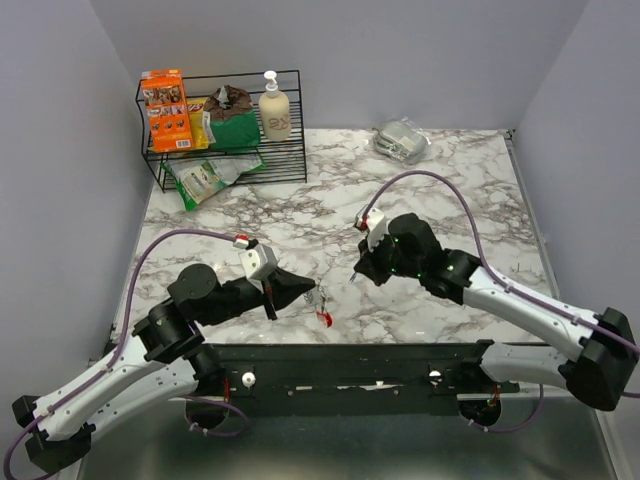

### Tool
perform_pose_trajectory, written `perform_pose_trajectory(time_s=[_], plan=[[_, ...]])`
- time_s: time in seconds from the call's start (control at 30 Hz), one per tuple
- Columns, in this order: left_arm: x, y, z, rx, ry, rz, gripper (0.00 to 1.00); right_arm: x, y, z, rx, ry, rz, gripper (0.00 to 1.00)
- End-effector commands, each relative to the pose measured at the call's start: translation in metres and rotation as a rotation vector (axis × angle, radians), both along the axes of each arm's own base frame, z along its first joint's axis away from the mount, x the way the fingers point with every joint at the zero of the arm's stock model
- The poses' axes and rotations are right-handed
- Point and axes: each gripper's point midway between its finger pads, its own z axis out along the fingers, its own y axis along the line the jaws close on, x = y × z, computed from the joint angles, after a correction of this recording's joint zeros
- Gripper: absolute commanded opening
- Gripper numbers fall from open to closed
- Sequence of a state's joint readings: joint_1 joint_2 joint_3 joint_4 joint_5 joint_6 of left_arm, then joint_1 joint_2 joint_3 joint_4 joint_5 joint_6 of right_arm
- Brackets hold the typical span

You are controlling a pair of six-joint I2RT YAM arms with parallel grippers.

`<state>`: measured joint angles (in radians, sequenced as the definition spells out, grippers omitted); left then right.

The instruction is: Put the keys on the keyring

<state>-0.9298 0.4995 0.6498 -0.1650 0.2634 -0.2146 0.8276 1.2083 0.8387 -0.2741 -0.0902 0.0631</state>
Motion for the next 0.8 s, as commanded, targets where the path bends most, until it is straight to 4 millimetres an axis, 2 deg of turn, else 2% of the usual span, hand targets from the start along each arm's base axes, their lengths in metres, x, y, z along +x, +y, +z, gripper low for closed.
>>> perform_pose_trajectory(time_s=[0.0,0.17,0.4,0.53,0.77], plan=[[-0.003,-0.005,0.003,0.002,-0.04,-0.039,0.0,-0.033,0.012,0.054,0.123,-0.12,0.266,0.0],[-0.013,-0.013,0.007,-0.013,-0.042,-0.112,0.0,-0.073,0.017,0.096,0.262,-0.239,0.507,0.0],[-0.023,-0.024,0.013,-0.033,-0.011,-0.195,0.0,-0.099,0.008,0.145,0.364,-0.394,0.619,0.0],[-0.027,-0.03,0.018,-0.078,-0.008,-0.234,0.0,-0.114,0.01,0.161,0.415,-0.413,0.701,0.0],[-0.03,-0.036,0.029,-0.113,0.005,-0.269,0.0,-0.127,0.015,0.166,0.459,-0.383,0.789,0.0]])
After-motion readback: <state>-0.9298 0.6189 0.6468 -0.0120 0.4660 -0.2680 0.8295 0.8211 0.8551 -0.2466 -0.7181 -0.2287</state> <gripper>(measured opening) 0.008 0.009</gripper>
